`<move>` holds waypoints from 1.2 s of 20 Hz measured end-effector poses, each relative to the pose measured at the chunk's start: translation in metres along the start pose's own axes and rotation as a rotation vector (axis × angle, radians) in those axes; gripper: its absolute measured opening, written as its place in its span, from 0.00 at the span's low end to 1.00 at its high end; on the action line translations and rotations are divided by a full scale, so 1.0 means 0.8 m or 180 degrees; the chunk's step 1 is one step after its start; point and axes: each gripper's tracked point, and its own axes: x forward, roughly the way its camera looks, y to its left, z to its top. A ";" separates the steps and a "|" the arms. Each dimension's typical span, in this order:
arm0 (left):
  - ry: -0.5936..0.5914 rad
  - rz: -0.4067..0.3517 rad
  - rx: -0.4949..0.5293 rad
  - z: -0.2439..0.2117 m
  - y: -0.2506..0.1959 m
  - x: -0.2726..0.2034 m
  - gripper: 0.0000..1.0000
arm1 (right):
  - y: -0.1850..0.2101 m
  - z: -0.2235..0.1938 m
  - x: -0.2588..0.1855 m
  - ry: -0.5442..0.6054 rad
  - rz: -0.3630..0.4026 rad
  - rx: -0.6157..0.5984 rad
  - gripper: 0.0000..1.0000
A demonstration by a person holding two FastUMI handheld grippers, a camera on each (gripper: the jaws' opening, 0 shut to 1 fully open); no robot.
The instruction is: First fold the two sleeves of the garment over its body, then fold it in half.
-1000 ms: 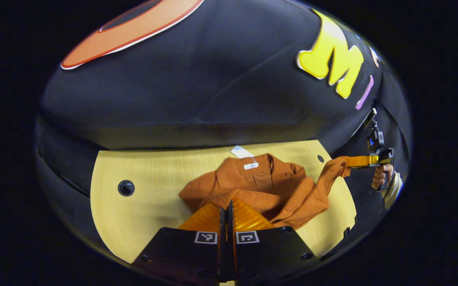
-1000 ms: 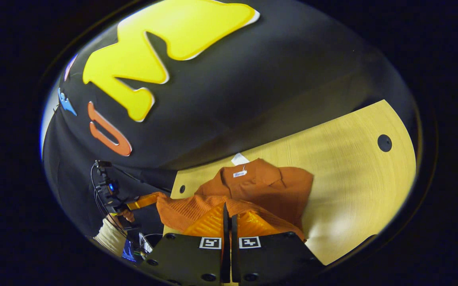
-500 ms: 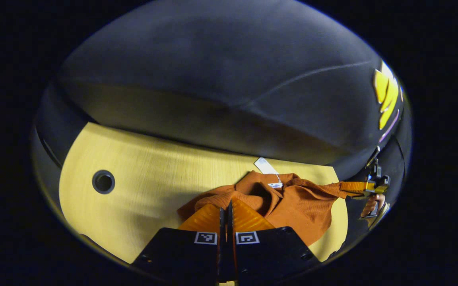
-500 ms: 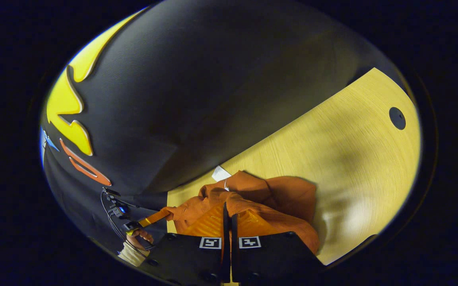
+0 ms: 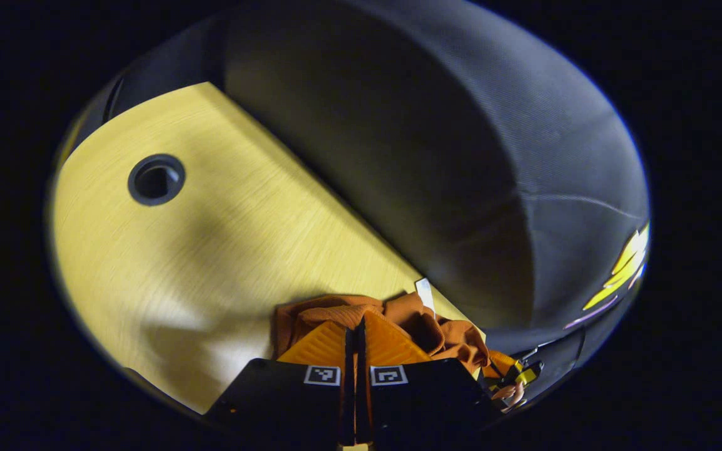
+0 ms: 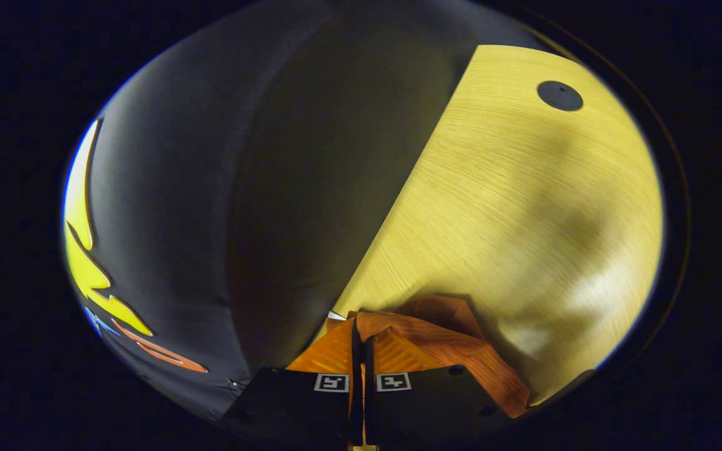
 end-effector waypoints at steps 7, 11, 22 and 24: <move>-0.0549 -0.0138 -0.0768 0.016 0.009 -0.016 0.05 | 0.005 -0.002 0.009 -0.0416 0.0237 0.0692 0.01; -0.0819 -0.0241 -0.1309 0.009 0.011 -0.015 0.06 | 0.007 -0.004 0.012 -0.0585 0.0340 0.1000 0.01; -0.0829 -0.0342 -0.1422 0.010 -0.008 -0.010 0.55 | 0.025 0.011 0.003 -0.0483 0.0559 0.1267 0.57; -0.0819 -0.0304 -0.1388 0.008 -0.008 -0.005 0.70 | 0.036 0.011 0.003 -0.0455 0.0588 0.1195 1.00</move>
